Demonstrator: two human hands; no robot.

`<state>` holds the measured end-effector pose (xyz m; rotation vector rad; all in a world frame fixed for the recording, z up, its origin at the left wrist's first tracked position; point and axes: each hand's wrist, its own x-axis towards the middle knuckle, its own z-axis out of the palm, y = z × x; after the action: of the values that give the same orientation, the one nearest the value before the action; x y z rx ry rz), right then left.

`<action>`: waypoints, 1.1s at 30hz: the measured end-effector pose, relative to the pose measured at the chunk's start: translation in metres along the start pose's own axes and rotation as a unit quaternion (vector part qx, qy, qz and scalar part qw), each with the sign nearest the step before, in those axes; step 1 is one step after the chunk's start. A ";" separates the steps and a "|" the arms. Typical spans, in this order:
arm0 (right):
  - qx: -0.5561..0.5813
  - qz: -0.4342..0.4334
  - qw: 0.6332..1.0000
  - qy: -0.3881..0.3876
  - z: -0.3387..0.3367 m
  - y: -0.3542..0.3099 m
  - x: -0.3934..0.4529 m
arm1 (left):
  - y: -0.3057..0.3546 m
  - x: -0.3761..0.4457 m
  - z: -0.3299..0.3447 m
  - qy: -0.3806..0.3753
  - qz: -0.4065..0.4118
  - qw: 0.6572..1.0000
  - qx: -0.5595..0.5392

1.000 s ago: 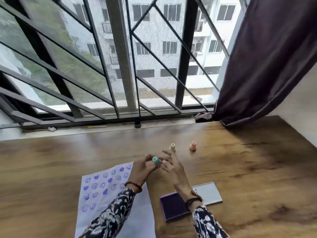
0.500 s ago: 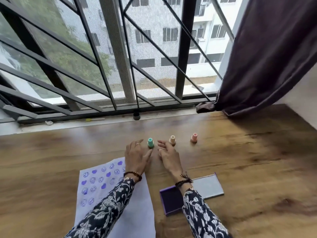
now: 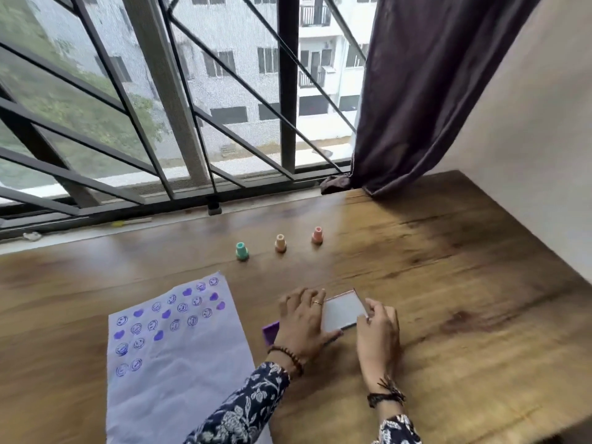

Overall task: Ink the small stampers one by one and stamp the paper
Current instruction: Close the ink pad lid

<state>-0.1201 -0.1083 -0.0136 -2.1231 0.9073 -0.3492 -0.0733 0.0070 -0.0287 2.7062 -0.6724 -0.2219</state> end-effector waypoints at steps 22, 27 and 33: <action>0.348 0.067 0.852 -0.386 -0.042 -0.044 -0.027 | 0.007 -0.041 -0.030 0.255 0.035 0.922 -0.290; 0.301 0.065 0.870 -0.386 -0.023 -0.046 -0.041 | -0.019 -0.060 -0.032 0.247 0.025 0.932 -0.264; 0.086 0.008 0.966 -0.243 0.002 -0.032 -0.065 | -0.084 -0.089 -0.018 0.107 -0.073 0.984 -0.120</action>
<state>-0.1489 -0.0469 0.0125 -1.9136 0.5815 0.1006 -0.1118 0.1244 -0.0366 2.5006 -0.3610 -0.0430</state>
